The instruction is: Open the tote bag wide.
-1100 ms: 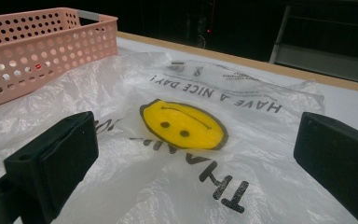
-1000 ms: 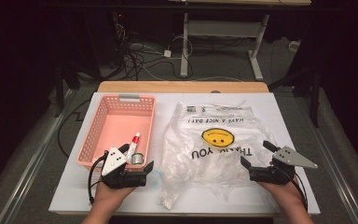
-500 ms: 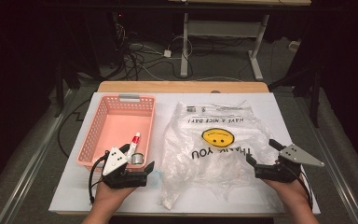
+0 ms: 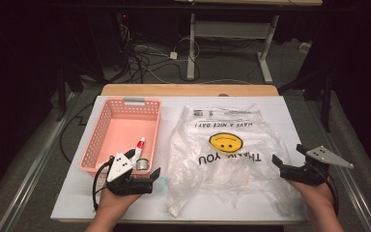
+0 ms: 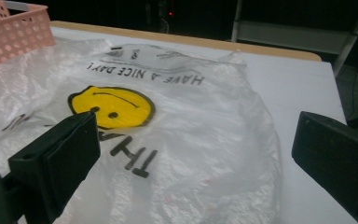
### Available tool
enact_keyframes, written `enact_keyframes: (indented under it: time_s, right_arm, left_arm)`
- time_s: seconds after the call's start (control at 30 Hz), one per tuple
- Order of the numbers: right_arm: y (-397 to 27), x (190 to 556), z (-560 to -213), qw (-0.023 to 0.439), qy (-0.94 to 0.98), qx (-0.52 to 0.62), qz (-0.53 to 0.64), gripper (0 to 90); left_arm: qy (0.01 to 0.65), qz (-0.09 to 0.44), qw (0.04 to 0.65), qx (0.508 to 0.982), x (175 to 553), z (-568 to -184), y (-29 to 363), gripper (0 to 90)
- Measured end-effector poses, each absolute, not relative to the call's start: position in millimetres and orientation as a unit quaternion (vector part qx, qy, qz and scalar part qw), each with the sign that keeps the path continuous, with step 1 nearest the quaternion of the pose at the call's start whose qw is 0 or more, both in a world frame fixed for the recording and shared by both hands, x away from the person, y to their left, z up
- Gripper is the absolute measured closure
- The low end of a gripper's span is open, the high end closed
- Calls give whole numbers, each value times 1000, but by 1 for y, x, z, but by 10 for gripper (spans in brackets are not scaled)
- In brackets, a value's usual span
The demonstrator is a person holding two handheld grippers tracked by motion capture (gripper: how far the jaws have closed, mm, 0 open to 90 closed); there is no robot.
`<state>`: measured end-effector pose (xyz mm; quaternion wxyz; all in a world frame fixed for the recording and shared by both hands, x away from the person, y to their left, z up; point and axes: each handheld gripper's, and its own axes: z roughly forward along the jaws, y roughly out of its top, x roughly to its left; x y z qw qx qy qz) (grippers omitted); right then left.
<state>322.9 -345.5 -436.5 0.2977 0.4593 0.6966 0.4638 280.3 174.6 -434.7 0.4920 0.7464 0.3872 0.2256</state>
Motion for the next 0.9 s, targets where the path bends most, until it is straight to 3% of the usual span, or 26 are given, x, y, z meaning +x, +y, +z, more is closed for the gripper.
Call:
enact_keyframes:
  time_s: [0.33,0.63,0.8,0.9]
  right_arm:
    - [-363,336,-444,285,694,491,443,82]
    - [-361,378,-447,282,699,507,418,188]
    - [-367,416,-457,248,705,529,403,345]
    - [-371,433,-458,241,706,534,397,379]
  left_arm:
    - [392,228,487,746,280,-435,172,0]
    - [382,229,483,754,279,-433,169,0]
    - [382,229,481,755,278,-433,170,0]
    - [389,225,482,753,279,-433,171,0]
